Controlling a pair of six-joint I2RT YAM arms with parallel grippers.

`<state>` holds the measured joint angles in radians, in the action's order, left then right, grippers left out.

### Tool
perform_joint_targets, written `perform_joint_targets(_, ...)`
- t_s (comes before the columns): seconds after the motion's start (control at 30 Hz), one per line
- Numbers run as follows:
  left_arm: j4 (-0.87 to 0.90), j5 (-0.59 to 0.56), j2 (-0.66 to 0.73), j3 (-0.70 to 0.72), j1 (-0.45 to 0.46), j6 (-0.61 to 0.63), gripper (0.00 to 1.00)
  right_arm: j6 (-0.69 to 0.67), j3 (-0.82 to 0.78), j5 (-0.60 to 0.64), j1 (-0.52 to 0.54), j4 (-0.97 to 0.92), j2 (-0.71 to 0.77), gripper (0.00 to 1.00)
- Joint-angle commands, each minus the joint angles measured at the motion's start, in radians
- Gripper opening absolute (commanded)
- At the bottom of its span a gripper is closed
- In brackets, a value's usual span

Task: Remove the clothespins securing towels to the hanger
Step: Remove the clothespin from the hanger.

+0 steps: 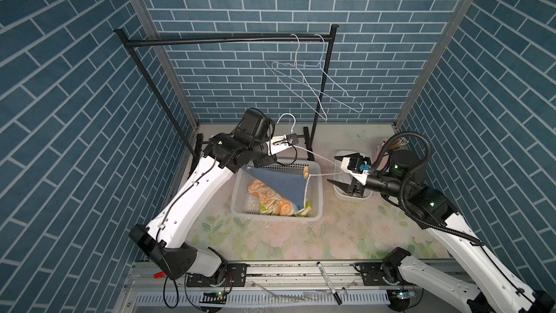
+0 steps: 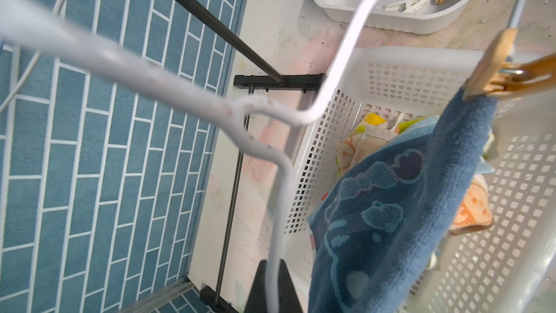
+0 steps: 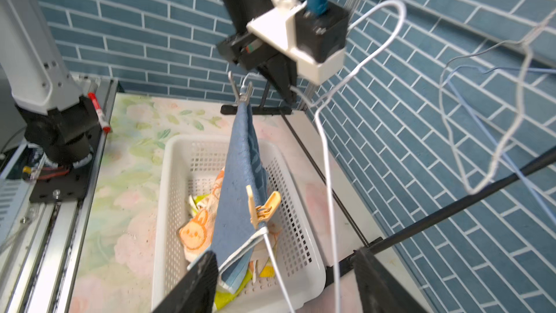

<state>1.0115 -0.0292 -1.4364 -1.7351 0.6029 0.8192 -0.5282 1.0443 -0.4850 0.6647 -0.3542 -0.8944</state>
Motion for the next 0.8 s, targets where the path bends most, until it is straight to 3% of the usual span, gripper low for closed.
perform_joint_targets(0.0,0.013,-0.004,0.017,-0.007,0.014,-0.060,0.00,-0.138,-0.003,0.103,0.061,0.014,-0.037,0.75)
perform_joint_targets(0.57,0.002,-0.006,0.024,-0.003,0.032,-0.035,0.00,-0.216,0.162,0.110,0.104,-0.039,-0.333,0.76)
perform_joint_targets(0.77,0.001,-0.008,0.024,-0.003,0.034,-0.034,0.00,-0.221,0.191,0.085,0.108,-0.078,-0.382,0.64)
